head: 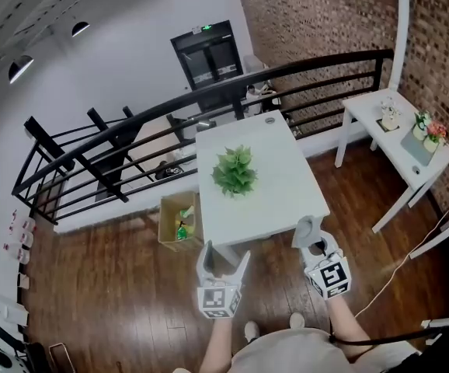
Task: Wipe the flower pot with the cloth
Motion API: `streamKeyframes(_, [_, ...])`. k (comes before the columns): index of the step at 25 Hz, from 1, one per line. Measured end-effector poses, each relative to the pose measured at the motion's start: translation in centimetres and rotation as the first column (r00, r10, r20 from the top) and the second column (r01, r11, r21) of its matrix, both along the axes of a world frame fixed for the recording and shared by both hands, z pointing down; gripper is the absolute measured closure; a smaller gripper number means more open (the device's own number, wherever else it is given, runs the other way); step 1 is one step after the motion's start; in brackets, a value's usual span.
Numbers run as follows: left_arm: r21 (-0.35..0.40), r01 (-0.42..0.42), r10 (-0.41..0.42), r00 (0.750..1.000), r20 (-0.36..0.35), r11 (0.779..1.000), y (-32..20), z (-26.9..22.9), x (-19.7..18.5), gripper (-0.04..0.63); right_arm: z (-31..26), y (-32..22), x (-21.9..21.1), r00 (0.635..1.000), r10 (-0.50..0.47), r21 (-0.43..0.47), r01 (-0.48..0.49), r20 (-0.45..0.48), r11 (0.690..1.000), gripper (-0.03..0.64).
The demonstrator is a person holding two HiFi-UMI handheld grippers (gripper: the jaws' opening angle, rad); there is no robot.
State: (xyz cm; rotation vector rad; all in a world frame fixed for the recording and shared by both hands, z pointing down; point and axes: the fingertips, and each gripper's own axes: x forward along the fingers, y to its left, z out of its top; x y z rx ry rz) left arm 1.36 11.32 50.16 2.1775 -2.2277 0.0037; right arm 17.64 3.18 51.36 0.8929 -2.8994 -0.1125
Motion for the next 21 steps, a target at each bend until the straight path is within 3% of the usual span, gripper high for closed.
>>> streamKeyframes(4, [-0.011, -0.011, 0.011, 1.000, 0.004, 1.000, 3.0, -0.5, -0.6, 0.124, -0.5, 2.2, -0.7, 1.000, -0.006, -0.009, 0.006, -0.004, 1.000, 0.600])
streamKeyframes(12, [-0.035, -0.006, 0.005, 0.999, -0.053, 0.999, 6.4, 1.1, -3.1, 0.129, 0.1, 6.0, -4.5, 0.997, -0.072, -0.023, 0.071, -0.031, 0.997, 0.601])
streamKeyframes(15, [-0.035, -0.019, 0.017, 0.999, -0.046, 0.999, 6.6, 1.0, -3.4, 0.129, -0.1, 5.8, -5.3, 0.997, -0.072, -0.017, 0.072, -0.032, 0.997, 0.600])
streamKeyframes(21, [-0.050, 0.030, -0.033, 0.997, -0.071, 0.998, 8.2, 2.1, -5.7, 0.144, -0.6, 4.5, -5.1, 0.999, -0.033, -0.003, 0.033, -0.042, 0.999, 0.600])
